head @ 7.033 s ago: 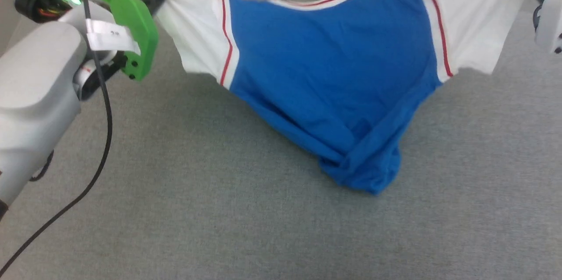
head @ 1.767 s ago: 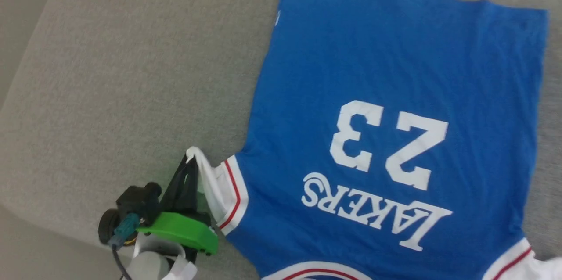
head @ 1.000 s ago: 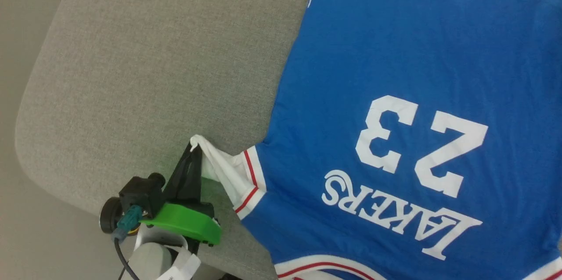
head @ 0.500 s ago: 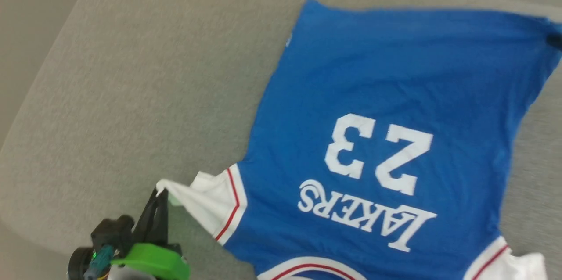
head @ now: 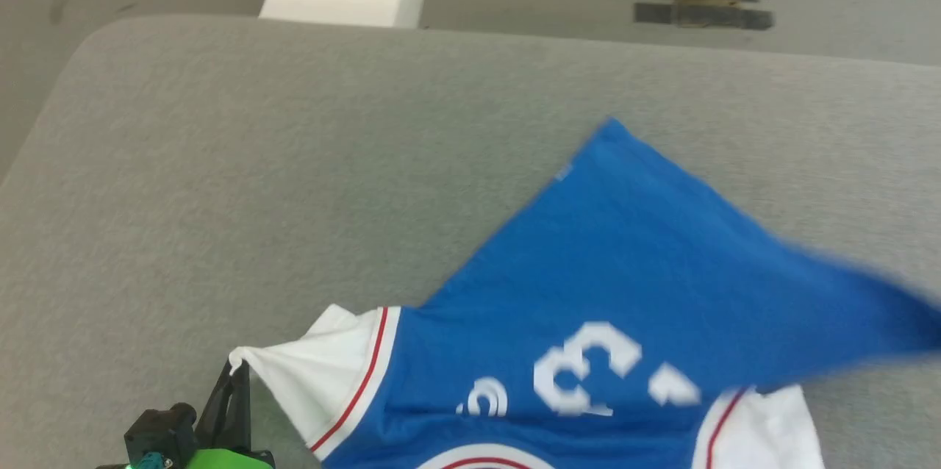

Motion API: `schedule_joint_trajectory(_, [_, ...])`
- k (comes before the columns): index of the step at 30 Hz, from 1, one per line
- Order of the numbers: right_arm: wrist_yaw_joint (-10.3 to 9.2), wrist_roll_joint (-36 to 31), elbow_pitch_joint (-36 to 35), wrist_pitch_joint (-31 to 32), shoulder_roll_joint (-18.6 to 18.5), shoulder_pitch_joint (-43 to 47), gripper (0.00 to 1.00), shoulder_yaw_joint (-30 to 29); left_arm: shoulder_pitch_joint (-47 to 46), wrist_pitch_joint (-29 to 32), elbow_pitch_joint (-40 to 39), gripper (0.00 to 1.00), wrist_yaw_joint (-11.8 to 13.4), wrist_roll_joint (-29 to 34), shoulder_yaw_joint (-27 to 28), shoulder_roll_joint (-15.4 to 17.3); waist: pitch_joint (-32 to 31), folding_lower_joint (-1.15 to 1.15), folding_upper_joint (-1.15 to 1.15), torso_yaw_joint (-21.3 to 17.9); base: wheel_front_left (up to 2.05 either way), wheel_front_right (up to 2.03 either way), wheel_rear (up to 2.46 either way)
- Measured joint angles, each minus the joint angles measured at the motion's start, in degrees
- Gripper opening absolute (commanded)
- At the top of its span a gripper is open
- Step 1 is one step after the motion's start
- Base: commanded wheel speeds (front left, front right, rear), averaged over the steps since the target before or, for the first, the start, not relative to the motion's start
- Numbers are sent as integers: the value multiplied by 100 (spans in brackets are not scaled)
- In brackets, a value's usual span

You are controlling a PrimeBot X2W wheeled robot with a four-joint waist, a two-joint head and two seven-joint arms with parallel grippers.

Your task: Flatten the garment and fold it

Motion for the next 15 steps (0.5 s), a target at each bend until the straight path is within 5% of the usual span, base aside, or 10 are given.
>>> schedule_joint_trajectory(7, [1,358,-205,-378,-152,1781,0,365,83,0,-22,0,24,-30,19,58,-192,0,0,-340,0,0,0])
schedule_joint_trajectory(14, [1,410,220,-973,480,2791,0,432,81,0,-21,0,24,-48,-31,66,-183,0,0,-402,0,0,0])
schedule_joint_trajectory(15, [0,408,269,-1028,572,2823,24,387,81,0,-19,0,24,-53,-32,68,-170,0,0,-399,0,0,0])
